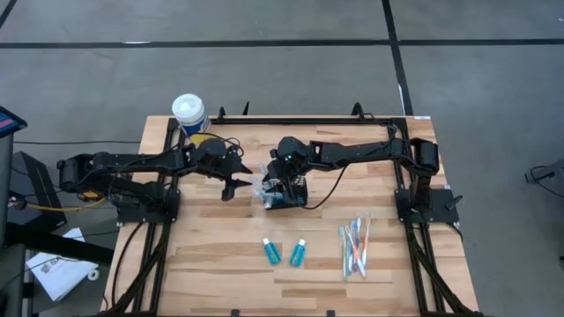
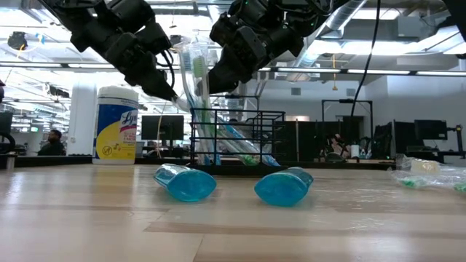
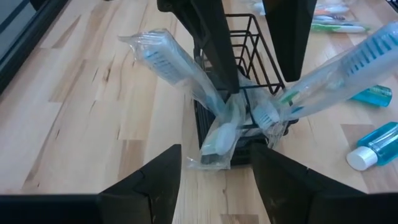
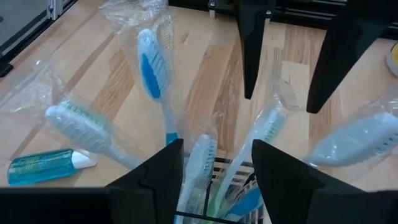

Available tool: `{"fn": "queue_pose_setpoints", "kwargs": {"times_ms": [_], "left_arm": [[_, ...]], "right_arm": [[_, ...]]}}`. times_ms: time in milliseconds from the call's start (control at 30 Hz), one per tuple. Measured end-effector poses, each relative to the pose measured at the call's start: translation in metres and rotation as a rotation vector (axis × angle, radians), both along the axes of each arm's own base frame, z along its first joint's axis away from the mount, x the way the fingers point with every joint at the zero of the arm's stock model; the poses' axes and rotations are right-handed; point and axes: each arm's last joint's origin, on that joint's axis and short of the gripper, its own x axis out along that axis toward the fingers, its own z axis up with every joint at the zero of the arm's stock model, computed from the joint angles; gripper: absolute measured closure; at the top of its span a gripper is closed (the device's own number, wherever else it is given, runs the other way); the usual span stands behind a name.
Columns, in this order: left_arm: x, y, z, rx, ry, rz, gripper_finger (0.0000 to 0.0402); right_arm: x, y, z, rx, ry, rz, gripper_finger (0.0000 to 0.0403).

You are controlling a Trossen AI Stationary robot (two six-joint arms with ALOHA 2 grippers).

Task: Pick & Place toothbrushing station
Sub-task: Adjust toothbrushes inside the mesh

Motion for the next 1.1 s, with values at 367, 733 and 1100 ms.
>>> {"fn": "queue_pose_setpoints", "kwargs": {"times_ms": [367,733,1100], "left_arm": [[0.000,0.000,0.000,0.009,0.005,-0.011,0.0391],[-0.008,-0.004,0.005,0.084,0.032,0.027,0.0401],[-0.034,-0.008,0.050,0.211,-0.011,0.099,0.0401]], "right_arm": [[0.000,0.000,0.001,0.003,0.007,-0.002,0.0225],[0.002,-0.001,0.008,0.001,-0.002,-0.002,0.0225],[0.004,-0.002,0.016,-0.013,-0.013,0.002,0.0227]]}}
